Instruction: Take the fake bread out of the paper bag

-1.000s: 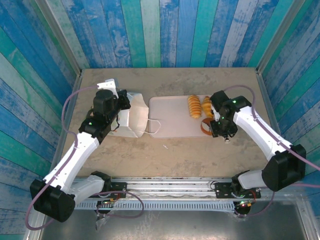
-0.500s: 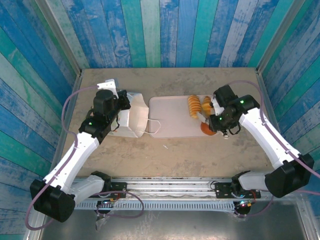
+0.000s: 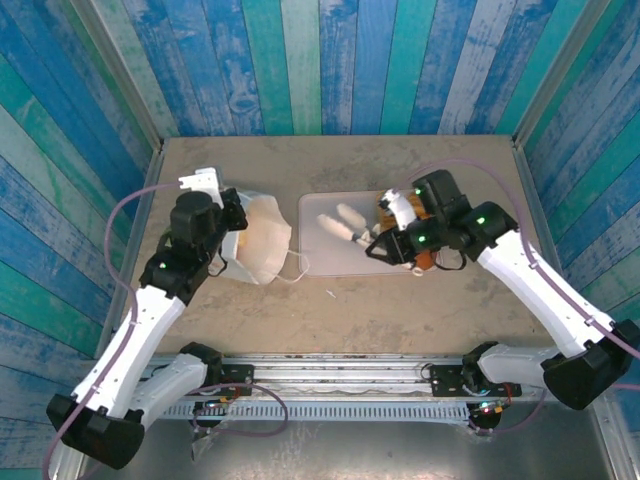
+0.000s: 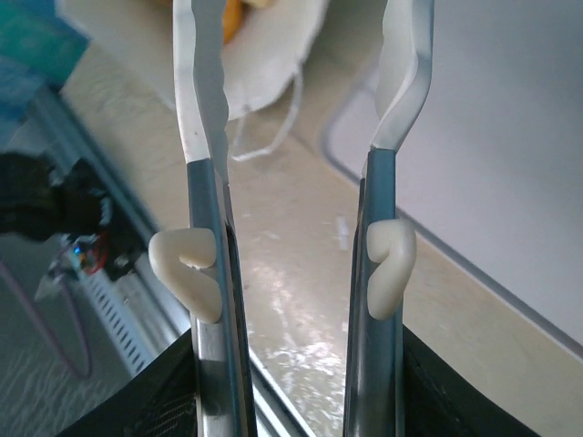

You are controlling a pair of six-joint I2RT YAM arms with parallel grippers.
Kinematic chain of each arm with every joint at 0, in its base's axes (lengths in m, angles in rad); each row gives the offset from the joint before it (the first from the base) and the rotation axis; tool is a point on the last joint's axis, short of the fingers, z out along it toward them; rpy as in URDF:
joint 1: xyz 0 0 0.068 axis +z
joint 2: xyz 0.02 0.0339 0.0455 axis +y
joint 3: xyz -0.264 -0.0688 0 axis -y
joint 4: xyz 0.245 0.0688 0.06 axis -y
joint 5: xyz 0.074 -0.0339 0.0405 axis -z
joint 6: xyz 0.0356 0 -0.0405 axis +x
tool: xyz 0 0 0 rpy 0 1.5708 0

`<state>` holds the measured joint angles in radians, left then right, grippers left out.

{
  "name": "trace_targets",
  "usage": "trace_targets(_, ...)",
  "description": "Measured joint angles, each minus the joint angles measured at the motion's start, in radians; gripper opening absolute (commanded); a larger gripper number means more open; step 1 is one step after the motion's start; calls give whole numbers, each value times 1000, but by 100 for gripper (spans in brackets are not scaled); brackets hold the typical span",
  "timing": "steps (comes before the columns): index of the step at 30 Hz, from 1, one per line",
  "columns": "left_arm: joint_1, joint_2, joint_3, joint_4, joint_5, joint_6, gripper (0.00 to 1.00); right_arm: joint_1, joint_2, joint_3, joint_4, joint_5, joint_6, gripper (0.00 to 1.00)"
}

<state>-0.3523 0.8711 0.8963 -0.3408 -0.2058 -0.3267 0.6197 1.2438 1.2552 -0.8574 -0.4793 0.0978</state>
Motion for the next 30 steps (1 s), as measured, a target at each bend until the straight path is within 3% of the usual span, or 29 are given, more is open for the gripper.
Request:
trace_targets(8, 0, -32, 6, -98, 3, 74, 0, 185, 81, 0, 82, -59, -75, 48)
trace_targets(15, 0, -40, 9, -108, 19, 75, 0, 311, 208, 2, 158, -13, -86, 45)
trace_targets(22, 0, -57, -1, -92, 21, 34, 0, 364, 392, 37, 260, 97, 17, 43)
trace_targets(30, 0, -50, -2, -79, 31, 10, 0, 367, 517, 109, 397, 129, 216, 43)
